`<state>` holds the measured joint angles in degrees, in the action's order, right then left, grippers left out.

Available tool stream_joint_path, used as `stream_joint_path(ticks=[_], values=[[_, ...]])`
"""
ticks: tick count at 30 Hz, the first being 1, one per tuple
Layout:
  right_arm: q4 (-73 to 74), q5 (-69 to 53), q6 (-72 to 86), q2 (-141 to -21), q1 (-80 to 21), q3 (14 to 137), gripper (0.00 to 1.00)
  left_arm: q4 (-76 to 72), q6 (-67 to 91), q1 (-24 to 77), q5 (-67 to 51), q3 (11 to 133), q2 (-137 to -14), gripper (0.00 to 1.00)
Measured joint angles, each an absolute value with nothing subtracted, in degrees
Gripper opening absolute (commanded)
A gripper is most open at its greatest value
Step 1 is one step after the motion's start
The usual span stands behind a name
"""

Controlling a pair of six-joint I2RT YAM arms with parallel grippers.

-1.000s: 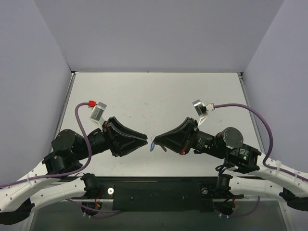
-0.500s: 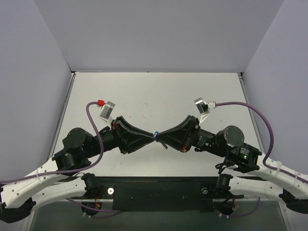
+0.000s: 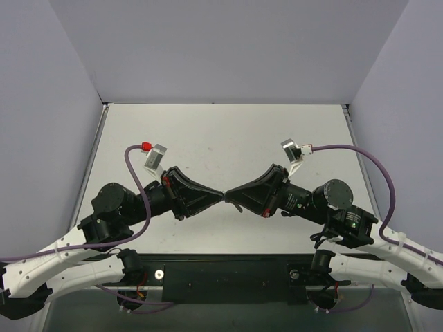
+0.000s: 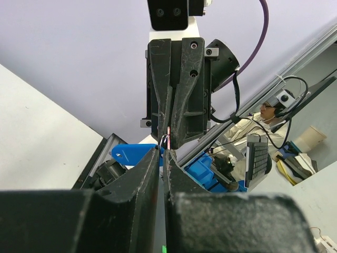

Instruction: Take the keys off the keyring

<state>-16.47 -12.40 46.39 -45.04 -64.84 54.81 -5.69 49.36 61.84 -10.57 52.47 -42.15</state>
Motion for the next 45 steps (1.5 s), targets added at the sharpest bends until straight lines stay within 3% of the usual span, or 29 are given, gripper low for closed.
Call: stream_joint_path(ticks=[2,6,12,41,43,45], values=[[-16.5,-12.6,46.5,-44.9,-64.8,54.8,0.0,-6.0,49.4,61.8,-10.8,52.5,-42.3,0.15],[-16.5,-12.9,46.5,-44.4,-64.8,54.5,0.0,-6.6,49.6,61.9,-11.4,52.5,-42.6,0.0],[-16.3,-14.0,46.9,-44.1,-64.8,54.3,0.0,-2.6,48.7,61.9,-12.7,54.8,-42.8,0.0],[1.9,-25.1,43.4,-46.3,-65.7,56.5,0.0,47.9,24.1,61.7,-30.9,82.8,-60.7,0.0],[2.4,-25.0,43.1,-46.7,-65.7,56.4,0.0,48.9,23.4,61.4,-30.7,82.8,-60.8,0.03],[2.5,-24.7,42.9,-46.8,-65.7,56.4,0.0,49.3,23.3,61.1,-30.2,82.8,-60.8,0.15]])
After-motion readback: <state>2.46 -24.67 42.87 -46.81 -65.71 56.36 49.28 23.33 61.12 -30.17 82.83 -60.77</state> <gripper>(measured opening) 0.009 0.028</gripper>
